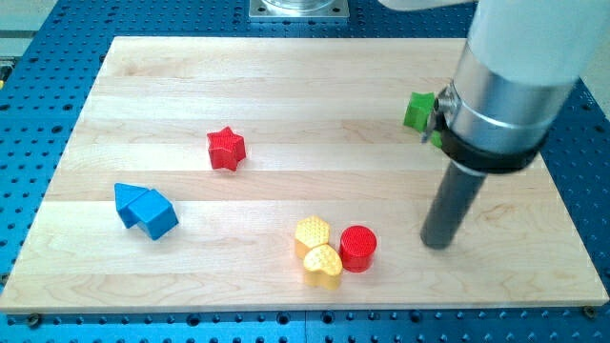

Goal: Place the red circle horizontal to the yellow heart

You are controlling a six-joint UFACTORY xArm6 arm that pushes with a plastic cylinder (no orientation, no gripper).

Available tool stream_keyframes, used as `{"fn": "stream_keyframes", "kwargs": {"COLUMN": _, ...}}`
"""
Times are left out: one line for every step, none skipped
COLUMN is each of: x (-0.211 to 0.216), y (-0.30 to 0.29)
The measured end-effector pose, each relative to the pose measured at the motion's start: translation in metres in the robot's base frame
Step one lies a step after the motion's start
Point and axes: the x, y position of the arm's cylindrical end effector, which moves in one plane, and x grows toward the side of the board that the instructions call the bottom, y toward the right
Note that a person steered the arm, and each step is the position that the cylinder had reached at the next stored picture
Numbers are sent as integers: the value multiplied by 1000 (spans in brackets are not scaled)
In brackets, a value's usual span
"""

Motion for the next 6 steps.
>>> {"fn": "stream_keyframes", "kwargs": {"x": 48, "y": -7}}
{"fn": "stream_keyframes", "kwargs": {"x": 40, "y": -47}}
{"fn": "stream_keyframes", "kwargs": {"x": 35, "y": -67}}
{"fn": "stream_keyframes", "kwargs": {"x": 13, "y": -67}}
{"fn": "stream_keyframes", "kwargs": {"x": -67, "y": -63}}
{"fn": "stream_keyframes", "kwargs": {"x": -122, "y": -56}}
